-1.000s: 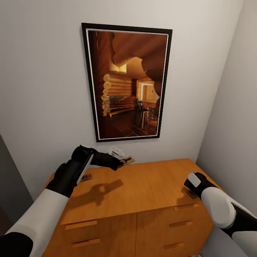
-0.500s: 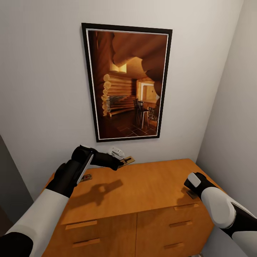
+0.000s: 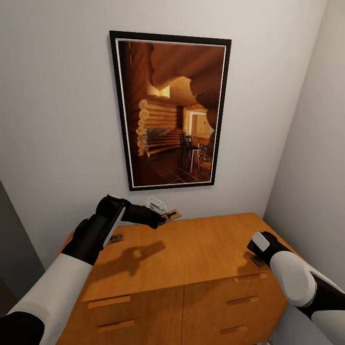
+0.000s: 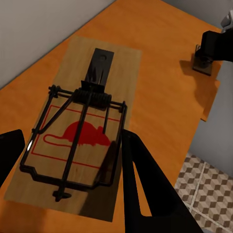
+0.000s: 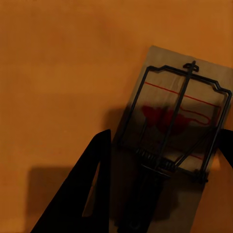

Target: Take the four mousetraps from the cabinet in the bathroom and place them on the bathroom floor. Make sure all four end up on the same floor surface, and ensure that at least two of them are either under or directly next to the same bathroom sink.

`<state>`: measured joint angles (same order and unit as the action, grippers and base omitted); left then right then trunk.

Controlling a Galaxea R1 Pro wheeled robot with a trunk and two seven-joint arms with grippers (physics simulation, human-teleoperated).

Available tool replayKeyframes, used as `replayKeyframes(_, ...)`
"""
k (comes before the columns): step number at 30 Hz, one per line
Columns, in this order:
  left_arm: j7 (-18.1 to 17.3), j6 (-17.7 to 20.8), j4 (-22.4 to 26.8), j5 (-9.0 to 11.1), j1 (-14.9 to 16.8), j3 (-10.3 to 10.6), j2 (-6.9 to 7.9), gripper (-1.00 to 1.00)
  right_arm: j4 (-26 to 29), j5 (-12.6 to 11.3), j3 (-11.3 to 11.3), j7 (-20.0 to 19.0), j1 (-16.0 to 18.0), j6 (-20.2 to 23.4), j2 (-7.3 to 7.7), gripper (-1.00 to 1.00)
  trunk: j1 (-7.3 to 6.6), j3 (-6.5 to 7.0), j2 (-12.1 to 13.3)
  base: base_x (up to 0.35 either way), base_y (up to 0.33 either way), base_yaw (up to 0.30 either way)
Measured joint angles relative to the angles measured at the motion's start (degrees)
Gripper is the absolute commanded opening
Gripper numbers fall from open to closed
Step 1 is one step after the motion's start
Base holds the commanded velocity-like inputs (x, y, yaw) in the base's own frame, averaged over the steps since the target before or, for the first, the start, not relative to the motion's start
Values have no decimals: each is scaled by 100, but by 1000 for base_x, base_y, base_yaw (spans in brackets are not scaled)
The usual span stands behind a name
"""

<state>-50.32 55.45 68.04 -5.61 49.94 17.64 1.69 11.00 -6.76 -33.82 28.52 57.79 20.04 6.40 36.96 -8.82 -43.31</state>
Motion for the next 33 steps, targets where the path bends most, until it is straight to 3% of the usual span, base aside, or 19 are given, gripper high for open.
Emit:
replayKeyframes(3, 0, 0, 0, 0, 0, 0, 2, -100, 3, -2, -1, -1, -1, 0, 0, -100, 0, 0, 0, 0, 0, 0)
replayKeyframes(33, -7, 2, 2, 1, 0, 8, -5, -100, -28, -26, -52, 11, -8, 14, 1, -100, -659, 538, 1207, 0, 0, 0)
